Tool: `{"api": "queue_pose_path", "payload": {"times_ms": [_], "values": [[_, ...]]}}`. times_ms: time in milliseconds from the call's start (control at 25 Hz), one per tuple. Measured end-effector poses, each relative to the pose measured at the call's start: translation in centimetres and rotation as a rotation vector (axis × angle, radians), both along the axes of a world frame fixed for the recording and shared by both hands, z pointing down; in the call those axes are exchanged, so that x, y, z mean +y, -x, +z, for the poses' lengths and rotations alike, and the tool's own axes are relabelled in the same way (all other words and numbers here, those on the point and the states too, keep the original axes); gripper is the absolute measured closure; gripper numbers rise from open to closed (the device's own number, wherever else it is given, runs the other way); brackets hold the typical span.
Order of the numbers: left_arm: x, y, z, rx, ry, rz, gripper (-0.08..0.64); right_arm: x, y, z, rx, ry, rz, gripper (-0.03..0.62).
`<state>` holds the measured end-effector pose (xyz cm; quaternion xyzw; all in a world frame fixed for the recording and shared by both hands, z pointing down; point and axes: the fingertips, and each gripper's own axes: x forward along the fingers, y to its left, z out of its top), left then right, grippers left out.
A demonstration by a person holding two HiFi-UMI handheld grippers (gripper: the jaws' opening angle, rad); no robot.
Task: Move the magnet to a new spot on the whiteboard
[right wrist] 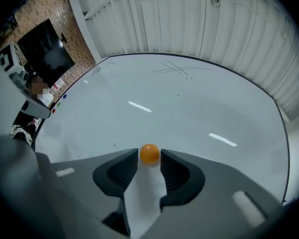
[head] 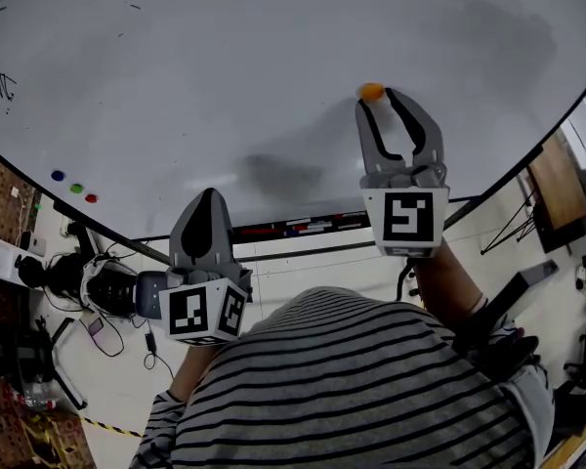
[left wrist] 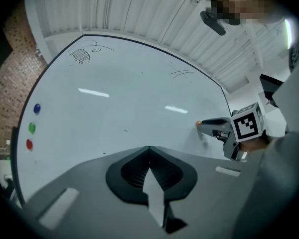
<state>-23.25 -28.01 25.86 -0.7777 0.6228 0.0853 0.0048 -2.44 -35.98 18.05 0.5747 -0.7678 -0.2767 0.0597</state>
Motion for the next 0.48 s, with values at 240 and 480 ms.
{"api": "queue_pose_path", "payload": {"times_ms": [240, 480], "values": [[-0.99, 1.0, 0.79, 0.021, 0.008, -0.006, 0.545, -0.52, 0.31, -0.45, 0.008, -0.046, 0.036, 0.466], [-0.61, 0.35, 0.85, 0.015, 0.033, 0.005, 0.545, 0.16, 0.23, -0.58, -0.009, -0.059, 0.038, 0.469]]}}
